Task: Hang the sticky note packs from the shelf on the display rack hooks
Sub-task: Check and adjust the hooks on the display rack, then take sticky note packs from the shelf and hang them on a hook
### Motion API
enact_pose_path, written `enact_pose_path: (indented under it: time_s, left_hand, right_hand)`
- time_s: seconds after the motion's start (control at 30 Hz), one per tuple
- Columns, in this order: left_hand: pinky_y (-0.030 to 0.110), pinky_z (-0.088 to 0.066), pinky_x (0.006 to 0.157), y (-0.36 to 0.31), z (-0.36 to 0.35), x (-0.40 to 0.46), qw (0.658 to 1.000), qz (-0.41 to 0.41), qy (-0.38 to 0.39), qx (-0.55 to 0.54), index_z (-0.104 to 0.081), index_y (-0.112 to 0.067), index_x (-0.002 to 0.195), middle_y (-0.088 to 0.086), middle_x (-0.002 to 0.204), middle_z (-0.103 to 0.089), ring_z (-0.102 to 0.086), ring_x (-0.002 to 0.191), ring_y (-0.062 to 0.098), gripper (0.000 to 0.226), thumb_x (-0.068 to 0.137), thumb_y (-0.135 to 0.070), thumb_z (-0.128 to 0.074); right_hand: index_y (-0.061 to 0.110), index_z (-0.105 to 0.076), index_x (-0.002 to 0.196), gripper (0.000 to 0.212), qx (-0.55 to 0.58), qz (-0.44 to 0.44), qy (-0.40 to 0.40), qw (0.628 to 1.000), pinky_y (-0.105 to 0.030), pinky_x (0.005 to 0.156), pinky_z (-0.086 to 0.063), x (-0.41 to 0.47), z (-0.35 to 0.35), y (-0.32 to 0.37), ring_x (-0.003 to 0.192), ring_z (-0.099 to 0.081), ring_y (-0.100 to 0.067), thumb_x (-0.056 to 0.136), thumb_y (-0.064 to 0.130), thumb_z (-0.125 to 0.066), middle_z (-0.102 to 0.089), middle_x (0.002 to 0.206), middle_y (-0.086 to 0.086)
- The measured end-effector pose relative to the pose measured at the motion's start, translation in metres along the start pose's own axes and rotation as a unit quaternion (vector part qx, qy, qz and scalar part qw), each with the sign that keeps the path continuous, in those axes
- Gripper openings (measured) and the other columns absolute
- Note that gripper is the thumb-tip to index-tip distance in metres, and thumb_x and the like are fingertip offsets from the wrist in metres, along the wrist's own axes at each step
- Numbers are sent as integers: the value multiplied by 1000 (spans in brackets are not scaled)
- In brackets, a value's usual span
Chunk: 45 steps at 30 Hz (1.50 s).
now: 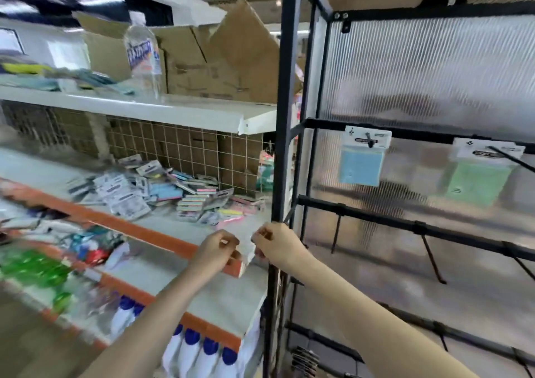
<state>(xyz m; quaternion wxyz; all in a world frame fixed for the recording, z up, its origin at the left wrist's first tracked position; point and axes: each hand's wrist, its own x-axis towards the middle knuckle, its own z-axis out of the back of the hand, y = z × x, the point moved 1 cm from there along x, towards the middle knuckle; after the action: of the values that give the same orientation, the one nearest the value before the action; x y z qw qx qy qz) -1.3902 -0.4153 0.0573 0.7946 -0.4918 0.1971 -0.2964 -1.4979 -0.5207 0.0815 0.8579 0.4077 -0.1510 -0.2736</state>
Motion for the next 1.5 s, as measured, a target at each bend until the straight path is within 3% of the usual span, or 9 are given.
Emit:
enact_pose_path:
  time_s: [0.23,0.43,0.57,0.7,0.83,0.97,1.17,1.27,1.5]
  left_hand:
    - [12,-35,39,61,75,8,997,60,-47,-2,-56,-11,81,12,75,-59,-52,50,14,19,97,-7,-47]
    - [12,-32,40,102,117,48,993,89,-74,31,-58,-2,87,10,69,-54,-45,51,14,13,95,-5,-48]
    - [24,-34,52,121,143,89,990,91,-78,80,-55,-11,77,10,76,-57,-47,63,20,21,94,-7,-44]
    - [21,-37,53,130,166,131,985,91,-67,131,-55,-7,86,5,74,-55,-48,60,17,14,95,-5,-45]
    - [23,-41,59,142,187,161,982,65,-75,161,-54,-18,90,-1,81,-56,-54,69,17,14,95,-9,-45]
    - [25,-44,60,151,202,183,979,45,-79,181,-54,-18,95,7,87,-65,-58,68,19,13,96,-10,-44]
    - [39,-49,85,155,225,231,978,-13,-75,194,-58,-13,111,11,113,-60,-59,102,29,20,95,-13,-46]
    - [35,-42,91,157,234,261,972,-49,-67,222,-56,-16,115,9,119,-55,-47,112,25,24,94,-11,-46]
    - [33,-45,82,168,259,323,943,-137,-13,304,-55,-18,120,7,122,-51,-45,113,22,45,85,9,-44]
  right_hand:
    - [-8,-61,94,27,-34,27,62,997,-44,77,-51,44,-70,38,90,-63,-39,91,17,-48,-66,97,-26]
    - [3,-52,73,19,-55,30,92,994,-29,62,-38,98,-118,56,70,-50,-24,89,12,-46,-57,76,-16]
    - [16,-31,56,36,-75,18,96,992,-28,51,-27,148,-154,61,53,-34,-18,89,12,-44,-36,56,-3]
    - [12,-44,74,18,-75,0,99,992,-30,62,-32,198,-182,64,67,-42,-23,92,17,-42,-42,65,-4]
    - [9,-49,91,15,-96,5,82,992,-30,56,-34,243,-203,67,67,-50,-20,94,22,-42,-54,77,-4]
    - [12,-55,104,16,-76,-8,36,996,-35,74,-47,274,-220,67,94,-59,-27,95,21,-45,-62,101,-8]
    - [8,-53,116,25,-79,-4,-91,993,-40,87,-46,318,-232,73,108,-52,-34,92,14,-50,-48,119,-12]
    - [3,-48,123,34,-95,-14,-110,989,-40,98,-38,340,-239,73,119,-42,-32,92,14,-52,-44,125,-16]
    - [3,-38,136,52,-163,-73,-118,977,-42,104,-36,374,-258,74,123,-42,-32,94,29,-53,-45,132,-17]
